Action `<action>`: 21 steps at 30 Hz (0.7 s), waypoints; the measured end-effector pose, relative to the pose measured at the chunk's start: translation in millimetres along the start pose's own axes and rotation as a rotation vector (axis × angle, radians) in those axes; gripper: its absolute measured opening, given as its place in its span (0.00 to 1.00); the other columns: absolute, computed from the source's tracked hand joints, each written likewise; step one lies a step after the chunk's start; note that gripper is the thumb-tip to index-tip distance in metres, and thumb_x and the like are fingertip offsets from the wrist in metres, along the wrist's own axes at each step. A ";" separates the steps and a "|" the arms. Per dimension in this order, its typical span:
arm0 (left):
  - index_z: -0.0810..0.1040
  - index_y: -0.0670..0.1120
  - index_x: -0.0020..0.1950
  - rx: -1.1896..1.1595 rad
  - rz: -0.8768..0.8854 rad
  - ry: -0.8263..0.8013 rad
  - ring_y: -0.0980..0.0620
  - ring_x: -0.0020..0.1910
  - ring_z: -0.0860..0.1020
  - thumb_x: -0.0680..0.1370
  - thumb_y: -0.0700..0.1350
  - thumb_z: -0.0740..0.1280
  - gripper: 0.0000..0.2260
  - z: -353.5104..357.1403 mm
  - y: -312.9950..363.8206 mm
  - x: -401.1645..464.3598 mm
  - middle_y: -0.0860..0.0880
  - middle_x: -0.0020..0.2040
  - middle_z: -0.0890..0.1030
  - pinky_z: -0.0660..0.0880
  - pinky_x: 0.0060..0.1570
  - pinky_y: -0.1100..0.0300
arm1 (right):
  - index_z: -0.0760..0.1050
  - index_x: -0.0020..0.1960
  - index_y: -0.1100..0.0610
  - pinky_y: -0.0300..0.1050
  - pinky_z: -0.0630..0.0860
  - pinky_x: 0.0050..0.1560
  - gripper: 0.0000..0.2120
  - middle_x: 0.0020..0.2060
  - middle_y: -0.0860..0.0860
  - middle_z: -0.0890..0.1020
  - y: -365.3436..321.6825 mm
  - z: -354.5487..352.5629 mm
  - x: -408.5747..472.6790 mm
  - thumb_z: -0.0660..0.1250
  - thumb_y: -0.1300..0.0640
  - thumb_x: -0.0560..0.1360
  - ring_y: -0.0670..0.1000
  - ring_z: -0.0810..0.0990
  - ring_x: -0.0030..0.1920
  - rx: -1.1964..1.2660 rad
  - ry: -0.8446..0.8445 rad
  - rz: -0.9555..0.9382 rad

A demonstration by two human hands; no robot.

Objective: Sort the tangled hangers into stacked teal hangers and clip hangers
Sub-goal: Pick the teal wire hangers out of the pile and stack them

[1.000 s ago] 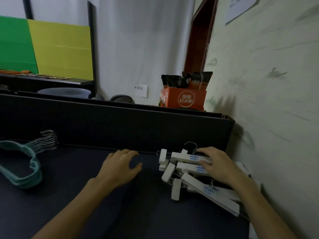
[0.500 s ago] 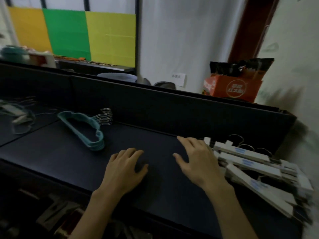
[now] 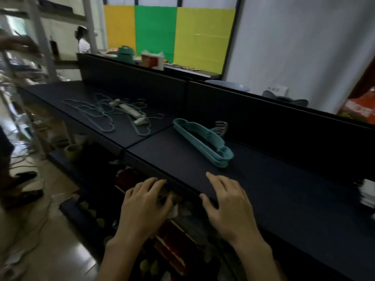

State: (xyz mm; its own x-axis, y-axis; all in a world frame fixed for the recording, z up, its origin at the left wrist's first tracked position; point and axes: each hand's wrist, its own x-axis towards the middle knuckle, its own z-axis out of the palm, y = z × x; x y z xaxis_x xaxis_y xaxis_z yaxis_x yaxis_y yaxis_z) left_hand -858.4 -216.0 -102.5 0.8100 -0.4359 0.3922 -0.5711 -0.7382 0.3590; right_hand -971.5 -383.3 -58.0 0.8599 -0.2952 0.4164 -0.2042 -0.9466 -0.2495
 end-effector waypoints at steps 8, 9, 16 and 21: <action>0.75 0.54 0.63 0.035 -0.233 0.012 0.51 0.62 0.73 0.72 0.64 0.55 0.25 -33.6 -145.7 -34.3 0.52 0.62 0.76 0.69 0.57 0.52 | 0.61 0.74 0.48 0.42 0.66 0.65 0.26 0.64 0.45 0.71 -127.9 92.2 26.3 0.60 0.44 0.78 0.47 0.67 0.65 0.145 -0.184 -0.222; 0.75 0.54 0.63 0.045 -0.266 0.023 0.51 0.62 0.73 0.71 0.64 0.54 0.26 -39.5 -160.1 -36.8 0.52 0.62 0.76 0.69 0.57 0.53 | 0.60 0.74 0.48 0.43 0.66 0.64 0.26 0.64 0.45 0.71 -140.5 101.7 33.5 0.60 0.44 0.78 0.47 0.67 0.65 0.158 -0.196 -0.239; 0.75 0.53 0.63 0.097 -0.418 0.077 0.50 0.61 0.73 0.71 0.64 0.53 0.27 -58.2 -250.6 -27.5 0.53 0.62 0.76 0.69 0.55 0.53 | 0.64 0.72 0.50 0.45 0.70 0.60 0.26 0.61 0.47 0.74 -217.1 177.6 91.7 0.63 0.45 0.76 0.50 0.71 0.61 0.189 -0.263 -0.340; 0.76 0.52 0.61 0.173 -0.490 0.103 0.49 0.58 0.75 0.71 0.62 0.55 0.25 -67.6 -310.2 5.2 0.52 0.59 0.78 0.70 0.54 0.53 | 0.60 0.74 0.49 0.43 0.66 0.63 0.27 0.64 0.47 0.71 -267.4 228.8 151.5 0.60 0.44 0.77 0.49 0.67 0.64 0.284 -0.333 -0.435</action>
State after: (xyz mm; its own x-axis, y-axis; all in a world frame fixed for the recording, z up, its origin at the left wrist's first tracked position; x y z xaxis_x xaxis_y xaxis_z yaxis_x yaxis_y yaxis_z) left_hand -686.0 45.6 -154.6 0.9542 0.0281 0.2979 -0.0913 -0.9207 0.3794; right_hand -679.6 -145.3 -128.3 0.9457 0.2098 0.2482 0.2912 -0.8862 -0.3604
